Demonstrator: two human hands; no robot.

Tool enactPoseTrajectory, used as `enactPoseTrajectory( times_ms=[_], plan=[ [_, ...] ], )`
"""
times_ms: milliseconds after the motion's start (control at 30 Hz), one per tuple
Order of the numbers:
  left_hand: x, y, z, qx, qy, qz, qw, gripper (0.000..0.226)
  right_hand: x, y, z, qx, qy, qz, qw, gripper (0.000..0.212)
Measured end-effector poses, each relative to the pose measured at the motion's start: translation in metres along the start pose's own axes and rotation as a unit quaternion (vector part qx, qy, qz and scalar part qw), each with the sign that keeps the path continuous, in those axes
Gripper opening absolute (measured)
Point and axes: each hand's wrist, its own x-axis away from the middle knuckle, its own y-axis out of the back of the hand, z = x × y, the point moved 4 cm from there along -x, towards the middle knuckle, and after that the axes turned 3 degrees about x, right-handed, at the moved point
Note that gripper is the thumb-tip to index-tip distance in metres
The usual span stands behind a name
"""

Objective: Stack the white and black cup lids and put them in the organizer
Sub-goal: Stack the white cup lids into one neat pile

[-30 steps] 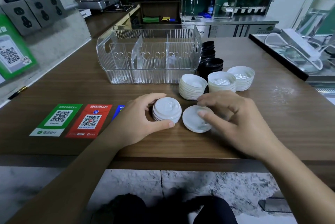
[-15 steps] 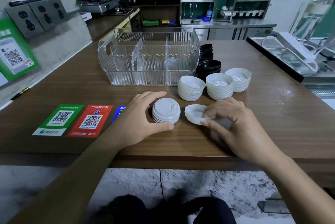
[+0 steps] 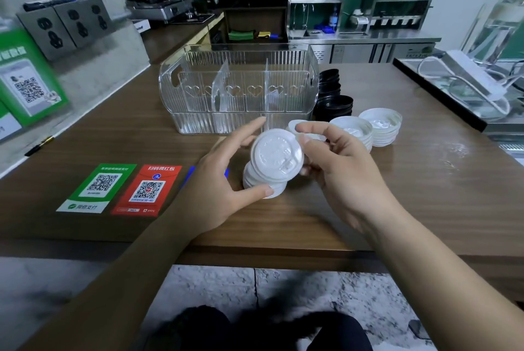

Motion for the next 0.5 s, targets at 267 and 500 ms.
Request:
enactPoseTrajectory(
  times_ms=[267,500],
  plan=[
    [-0.003,0.0,0.006,-0.011,-0.028,-0.034,0.999,0.09,-0.004,-0.004,-0.001,0.084,0.038,0.022,0.995,0.017],
    [-0.007,-0.003,0.011,-0.042,-0.02,-0.047,0.998,0.077,0.009,-0.014,0.005,0.403,0.216,0.063,0.887,0.071]
  ],
)
